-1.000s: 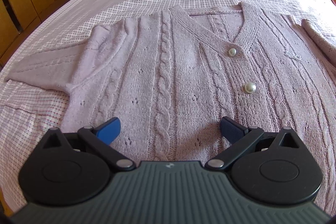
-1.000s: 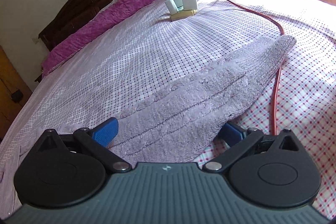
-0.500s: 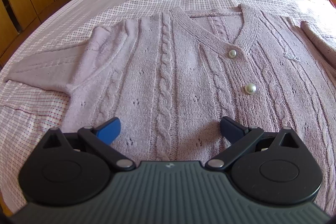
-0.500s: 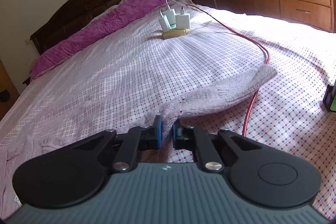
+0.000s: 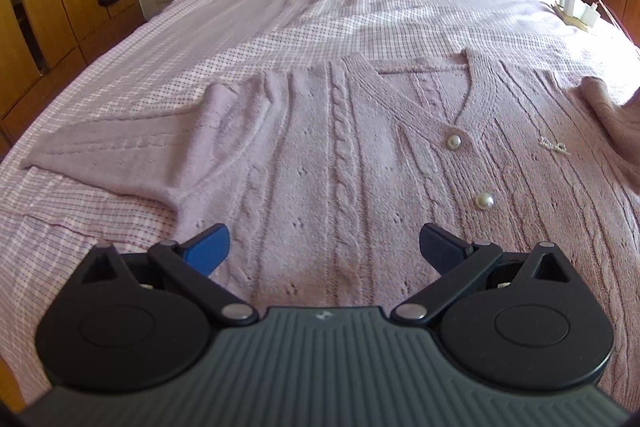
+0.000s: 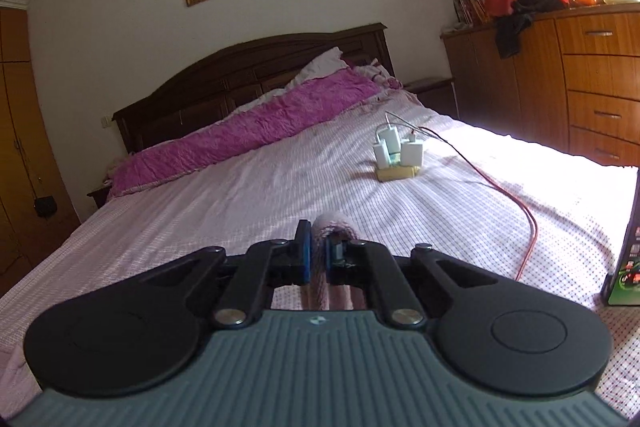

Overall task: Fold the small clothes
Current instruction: 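Fold the held sleeve across the cardigan body and open the right gripper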

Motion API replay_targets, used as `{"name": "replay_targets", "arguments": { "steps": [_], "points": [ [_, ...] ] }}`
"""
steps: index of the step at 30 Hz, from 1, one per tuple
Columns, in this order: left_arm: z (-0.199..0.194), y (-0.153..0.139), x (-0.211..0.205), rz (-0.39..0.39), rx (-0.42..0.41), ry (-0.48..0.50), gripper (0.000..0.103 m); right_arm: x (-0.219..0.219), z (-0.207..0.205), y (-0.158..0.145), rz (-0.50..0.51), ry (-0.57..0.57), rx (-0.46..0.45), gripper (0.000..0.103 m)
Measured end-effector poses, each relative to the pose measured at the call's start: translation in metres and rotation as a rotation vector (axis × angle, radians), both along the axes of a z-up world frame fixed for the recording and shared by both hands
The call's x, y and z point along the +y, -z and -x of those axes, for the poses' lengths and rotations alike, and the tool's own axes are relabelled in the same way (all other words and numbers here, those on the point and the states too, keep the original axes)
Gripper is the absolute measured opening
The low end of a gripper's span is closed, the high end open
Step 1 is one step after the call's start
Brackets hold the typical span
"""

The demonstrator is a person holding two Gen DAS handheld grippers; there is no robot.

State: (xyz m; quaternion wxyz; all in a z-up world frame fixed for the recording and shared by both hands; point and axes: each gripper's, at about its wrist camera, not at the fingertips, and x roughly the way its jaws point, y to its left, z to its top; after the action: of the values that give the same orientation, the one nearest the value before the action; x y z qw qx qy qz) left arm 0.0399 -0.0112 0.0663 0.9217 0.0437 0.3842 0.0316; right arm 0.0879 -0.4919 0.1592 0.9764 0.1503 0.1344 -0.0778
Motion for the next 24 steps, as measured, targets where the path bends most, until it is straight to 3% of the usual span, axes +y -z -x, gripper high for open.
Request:
{"name": "replay_targets", "arguments": {
  "steps": [8, 15, 20, 24],
  "points": [
    [-0.005, -0.021, 0.025, -0.022, -0.047, -0.012, 0.103, 0.063, 0.011, -0.050, 0.054, -0.082, -0.058, 0.007],
    [-0.005, -0.040, 0.056, -0.038, -0.069, -0.031, 0.103, 0.138, 0.006, -0.075, 0.037, -0.147, -0.088, 0.006],
    [-0.004, -0.047, 0.081, -0.040, -0.079, -0.053, 0.103, 0.201, -0.008, -0.073, 0.007, -0.232, -0.051, 0.006],
    [-0.003, -0.046, 0.100, -0.041, -0.083, -0.081, 0.103, 0.266, -0.022, -0.045, -0.019, -0.299, 0.009, 0.007]
  ]
}}
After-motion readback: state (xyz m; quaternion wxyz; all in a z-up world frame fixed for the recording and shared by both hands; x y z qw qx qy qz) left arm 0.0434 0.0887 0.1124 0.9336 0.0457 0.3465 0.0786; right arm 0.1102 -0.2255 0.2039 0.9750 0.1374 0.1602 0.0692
